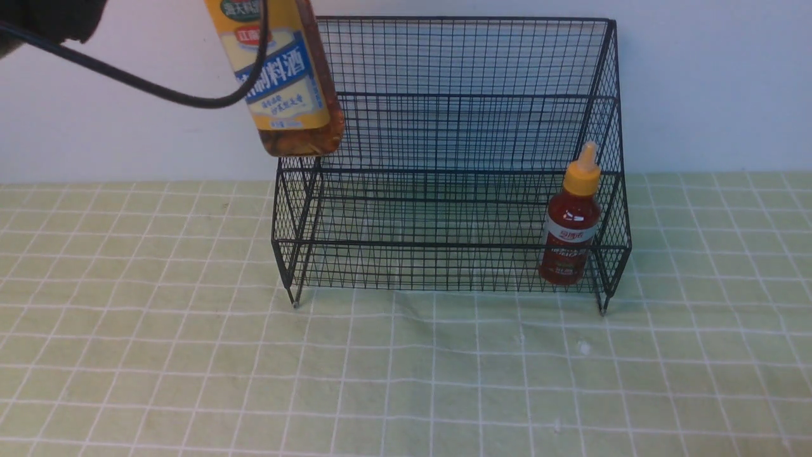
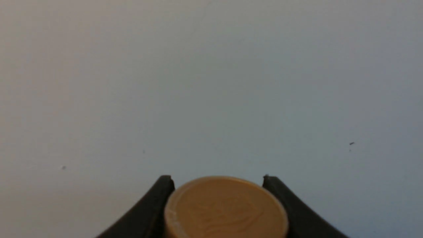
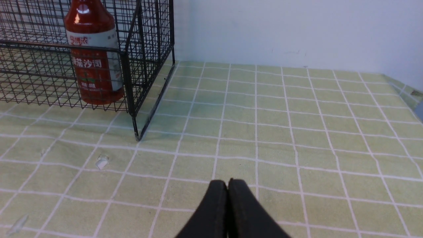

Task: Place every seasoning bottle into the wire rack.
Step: Use the left arm to put the condiment bottle back on the shelf

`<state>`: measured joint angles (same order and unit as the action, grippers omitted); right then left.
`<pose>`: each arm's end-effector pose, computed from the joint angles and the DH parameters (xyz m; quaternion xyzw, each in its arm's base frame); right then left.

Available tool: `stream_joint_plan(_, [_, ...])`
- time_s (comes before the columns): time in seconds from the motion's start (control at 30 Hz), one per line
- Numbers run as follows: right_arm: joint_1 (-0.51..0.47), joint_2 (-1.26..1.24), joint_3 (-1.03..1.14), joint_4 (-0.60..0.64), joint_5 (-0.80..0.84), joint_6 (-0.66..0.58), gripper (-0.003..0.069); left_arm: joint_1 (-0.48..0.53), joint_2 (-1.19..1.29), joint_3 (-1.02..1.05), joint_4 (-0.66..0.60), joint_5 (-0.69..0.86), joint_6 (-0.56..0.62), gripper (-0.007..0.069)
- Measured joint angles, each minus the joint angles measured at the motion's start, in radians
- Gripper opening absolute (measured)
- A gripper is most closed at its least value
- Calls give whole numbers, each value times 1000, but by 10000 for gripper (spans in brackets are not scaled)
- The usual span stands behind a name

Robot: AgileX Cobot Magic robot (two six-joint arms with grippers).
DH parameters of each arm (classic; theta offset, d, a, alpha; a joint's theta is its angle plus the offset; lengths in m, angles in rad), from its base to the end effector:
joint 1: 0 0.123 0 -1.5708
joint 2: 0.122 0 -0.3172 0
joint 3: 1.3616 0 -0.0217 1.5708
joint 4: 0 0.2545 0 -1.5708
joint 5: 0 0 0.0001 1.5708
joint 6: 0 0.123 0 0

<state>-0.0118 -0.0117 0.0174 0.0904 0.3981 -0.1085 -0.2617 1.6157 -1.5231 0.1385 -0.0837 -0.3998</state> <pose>0.0535 0.0037 0.1621 -0.0157 0.8091 0.0033 0.5875 0.4149 -0.1126 0.4655 0.0042 0.6792 -0.1937 0.7079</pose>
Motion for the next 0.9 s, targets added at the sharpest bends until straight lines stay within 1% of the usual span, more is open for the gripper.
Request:
stream_joint_plan(0.17, [0, 0, 0, 0, 0, 0, -15, -10, 91, -54, -1, 0, -4, 300])
stream_joint_plan(0.33, [0, 0, 0, 0, 0, 0, -15, -10, 154, -63, 0, 2, -16, 300])
stream_joint_plan(0.9, [0, 0, 0, 0, 0, 0, -15, -22, 249, -69, 6, 72, -17, 300])
